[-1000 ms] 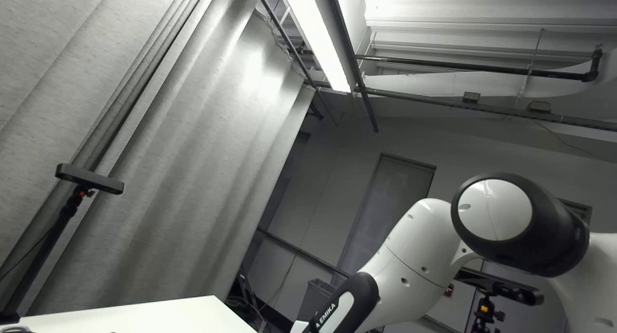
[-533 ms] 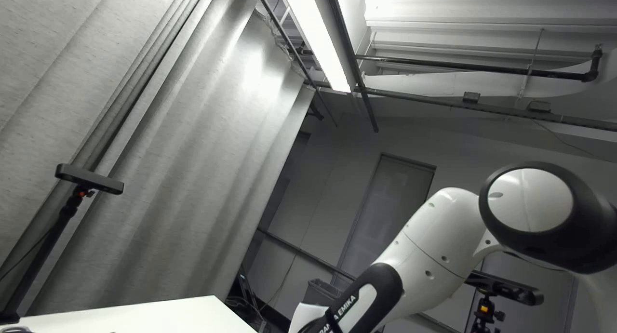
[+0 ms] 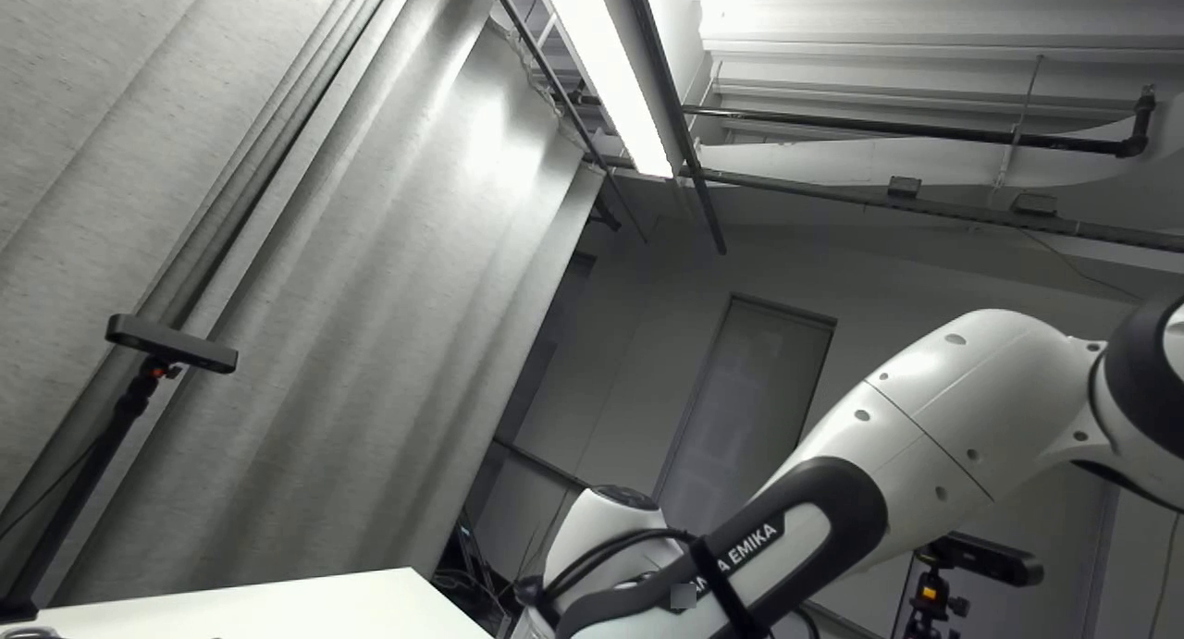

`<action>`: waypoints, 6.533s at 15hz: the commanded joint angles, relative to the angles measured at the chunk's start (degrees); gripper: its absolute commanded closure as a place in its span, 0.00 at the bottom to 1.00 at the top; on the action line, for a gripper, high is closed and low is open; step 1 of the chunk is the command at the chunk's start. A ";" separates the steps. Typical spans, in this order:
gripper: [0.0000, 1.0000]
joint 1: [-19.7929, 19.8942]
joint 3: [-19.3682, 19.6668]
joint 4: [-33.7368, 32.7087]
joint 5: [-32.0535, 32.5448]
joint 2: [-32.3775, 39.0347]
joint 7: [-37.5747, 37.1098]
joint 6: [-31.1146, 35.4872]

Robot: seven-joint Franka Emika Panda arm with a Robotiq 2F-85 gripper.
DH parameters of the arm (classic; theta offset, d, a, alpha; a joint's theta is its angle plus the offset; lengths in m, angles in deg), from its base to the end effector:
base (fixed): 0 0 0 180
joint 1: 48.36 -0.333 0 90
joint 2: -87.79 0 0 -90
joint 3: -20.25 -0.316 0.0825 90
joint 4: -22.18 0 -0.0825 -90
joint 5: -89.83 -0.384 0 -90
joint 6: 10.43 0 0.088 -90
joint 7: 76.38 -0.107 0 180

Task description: Put the purple and yellow plush toys in the basket.

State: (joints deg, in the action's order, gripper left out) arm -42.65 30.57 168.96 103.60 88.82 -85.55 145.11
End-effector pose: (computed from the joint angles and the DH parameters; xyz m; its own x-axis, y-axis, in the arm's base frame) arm 0.4476 -0.1199 0.2718 0.9665 -0.2157 0.1393 -0.2315 -0.9667 0.1092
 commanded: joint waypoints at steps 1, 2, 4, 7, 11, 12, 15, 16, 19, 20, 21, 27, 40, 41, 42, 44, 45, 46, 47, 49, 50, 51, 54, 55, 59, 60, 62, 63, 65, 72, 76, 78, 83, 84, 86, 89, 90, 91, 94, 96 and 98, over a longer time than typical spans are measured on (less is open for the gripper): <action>0.93 -1.16 -3.37 0.43 -3.57 0.91 0.48 10.37; 0.93 -1.47 -4.20 -0.27 -4.21 2.53 0.38 13.44; 0.93 -1.97 -5.28 -1.43 -5.48 5.43 0.42 17.94; 0.47 -1.70 -6.57 -2.29 -6.04 8.70 0.50 20.60; 0.26 -2.26 -6.71 -2.41 -8.51 10.98 3.38 20.45; 0.16 -2.17 -6.96 -2.28 -9.03 11.11 4.04 20.39; 0.00 -2.07 -7.64 -1.71 -9.94 10.63 5.31 20.58; 0.00 -1.99 -8.05 -1.49 -10.27 10.29 5.63 20.57; 0.00 -1.53 -10.41 -0.36 -12.29 9.07 6.75 20.78; 0.00 -1.05 -12.17 0.44 -13.87 8.31 7.78 20.79; 0.00 0.85 -15.30 1.20 -15.08 7.64 8.60 20.70; 0.00 4.18 -28.54 4.85 -27.22 5.09 16.42 19.36; 0.00 7.44 -39.92 5.31 -35.95 16.02 24.20 21.32; 0.00 7.58 -40.39 4.82 -35.34 17.39 24.29 21.59; 0.00 8.11 -41.33 4.56 -34.57 18.44 24.32 22.22; 0.00 9.17 -43.04 3.89 -32.80 20.31 23.90 23.50; 0.00 9.40 -43.59 3.62 -31.64 21.13 23.42 24.31; 0.00 9.56 -44.01 3.43 -30.45 21.68 22.92 25.10; 0.00 9.77 -44.36 3.25 -29.11 22.22 22.46 25.91; 0.00 9.60 -44.09 2.88 -25.85 22.99 21.58 27.28; 0.00 9.65 -43.93 2.71 -24.28 23.37 21.19 27.81; 0.00 9.62 -43.75 2.60 -22.86 23.72 20.83 28.33; 0.00 9.22 -42.96 2.07 -19.43 24.92 20.02 29.31; 0.00 9.14 -42.73 1.88 -18.58 25.33 19.73 29.42; 0.00 8.20 -41.19 0.89 -16.22 26.99 19.01 29.57; 0.00 7.99 -40.78 0.59 -15.79 27.31 18.92 29.66; 0.00 7.47 -39.87 0.03 -15.24 27.64 18.64 30.50; 0.00 7.32 -39.50 -0.14 -14.93 27.71 18.55 31.18; 0.00 7.01 -38.75 -0.48 -14.08 27.88 18.25 33.17; 0.32 4.93 -35.31 -1.93 -11.40 29.14 15.27 34.83; 0.58 2.72 -32.93 -2.78 -11.45 29.61 14.75 34.63; 0.71 2.03 -32.15 -2.76 -11.47 29.32 14.60 34.63; 1.00 5.08 -34.76 -1.27 -10.73 26.67 14.47 34.86; 1.00 6.40 -36.05 -1.03 -10.52 26.06 14.31 34.68; 0.99 9.89 -39.21 -0.28 -9.99 24.31 14.08 35.28; 0.97 15.84 -43.61 0.27 -7.81 21.64 12.93 37.53; 0.97 18.98 -46.33 0.46 -9.35 20.72 14.46 38.24; 0.97 21.67 -48.10 0.51 -8.88 19.82 13.98 39.31; 0.97 29.06 -52.43 0.24 -8.16 17.41 13.79 42.10; 0.97 32.87 -54.08 -0.30 -7.62 16.06 14.01 43.74; 0.97 35.59 -54.54 -0.80 -7.19 14.94 14.55 44.78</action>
State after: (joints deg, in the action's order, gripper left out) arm -11.76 -22.05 167.39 94.31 106.66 -70.00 187.69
